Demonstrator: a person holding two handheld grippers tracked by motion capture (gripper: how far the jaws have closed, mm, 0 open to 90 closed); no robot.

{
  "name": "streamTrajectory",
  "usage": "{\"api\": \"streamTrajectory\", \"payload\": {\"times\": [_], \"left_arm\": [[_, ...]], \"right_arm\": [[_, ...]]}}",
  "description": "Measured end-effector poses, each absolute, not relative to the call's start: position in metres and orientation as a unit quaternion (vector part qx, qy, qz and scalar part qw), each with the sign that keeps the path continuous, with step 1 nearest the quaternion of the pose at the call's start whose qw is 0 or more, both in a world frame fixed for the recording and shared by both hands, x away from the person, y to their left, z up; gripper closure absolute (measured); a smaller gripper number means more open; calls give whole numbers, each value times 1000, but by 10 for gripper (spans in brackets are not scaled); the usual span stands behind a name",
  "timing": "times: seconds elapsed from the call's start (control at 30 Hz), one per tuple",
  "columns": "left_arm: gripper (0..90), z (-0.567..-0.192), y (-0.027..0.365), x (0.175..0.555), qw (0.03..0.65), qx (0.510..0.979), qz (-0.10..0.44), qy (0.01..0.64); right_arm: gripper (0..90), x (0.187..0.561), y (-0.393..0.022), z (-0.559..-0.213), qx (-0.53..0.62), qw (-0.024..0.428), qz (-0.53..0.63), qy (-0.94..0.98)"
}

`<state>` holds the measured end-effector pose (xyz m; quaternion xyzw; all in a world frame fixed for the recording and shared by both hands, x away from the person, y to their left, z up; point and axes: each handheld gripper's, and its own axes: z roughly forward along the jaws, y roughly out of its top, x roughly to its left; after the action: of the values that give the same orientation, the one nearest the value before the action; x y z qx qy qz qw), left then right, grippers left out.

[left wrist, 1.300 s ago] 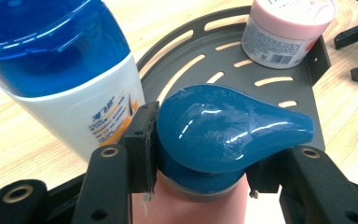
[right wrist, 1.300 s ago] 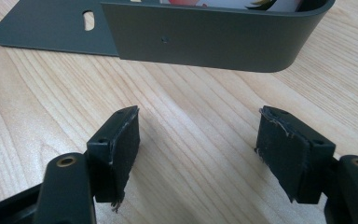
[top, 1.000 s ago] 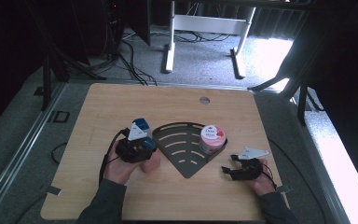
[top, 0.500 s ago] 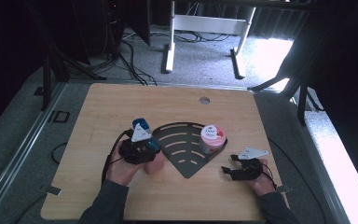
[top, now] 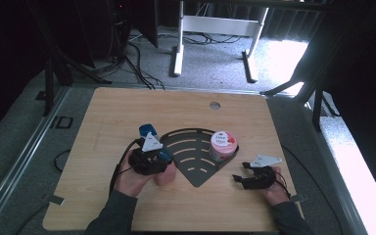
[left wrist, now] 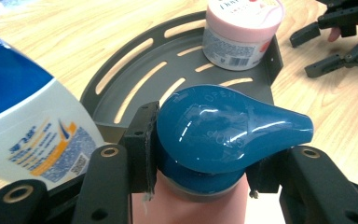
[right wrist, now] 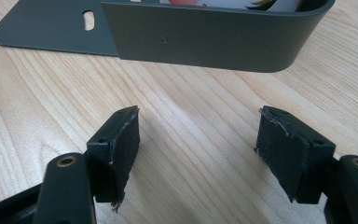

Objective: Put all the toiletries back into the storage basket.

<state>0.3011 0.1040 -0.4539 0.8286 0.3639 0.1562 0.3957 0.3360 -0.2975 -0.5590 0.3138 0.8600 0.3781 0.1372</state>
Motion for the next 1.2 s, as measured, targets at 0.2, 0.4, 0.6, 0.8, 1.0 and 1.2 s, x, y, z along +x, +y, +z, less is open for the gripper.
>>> {"api": "streamTrajectory", "payload": {"times": [0.2, 0.4, 0.6, 0.8, 1.0, 1.2], "left_arm": [[527, -455, 98, 299, 396, 833, 150, 357], [527, -453, 94, 298, 401, 835, 143, 350], [527, -454, 88, 298, 404, 837, 138, 343], [527, -455, 83, 298, 405, 839, 132, 338], [527, -454, 77, 298, 408, 842, 127, 328], [527, -453, 70, 298, 412, 844, 122, 321]], "right_arm": [[296, 336, -298, -559, 313, 138, 378, 860], [296, 336, -298, -559, 312, 138, 378, 861], [296, 336, -298, -559, 313, 137, 379, 860], [296, 336, -298, -559, 313, 137, 379, 860], [296, 336, -298, -559, 314, 136, 380, 860], [296, 336, -298, -559, 314, 136, 379, 859]]}}
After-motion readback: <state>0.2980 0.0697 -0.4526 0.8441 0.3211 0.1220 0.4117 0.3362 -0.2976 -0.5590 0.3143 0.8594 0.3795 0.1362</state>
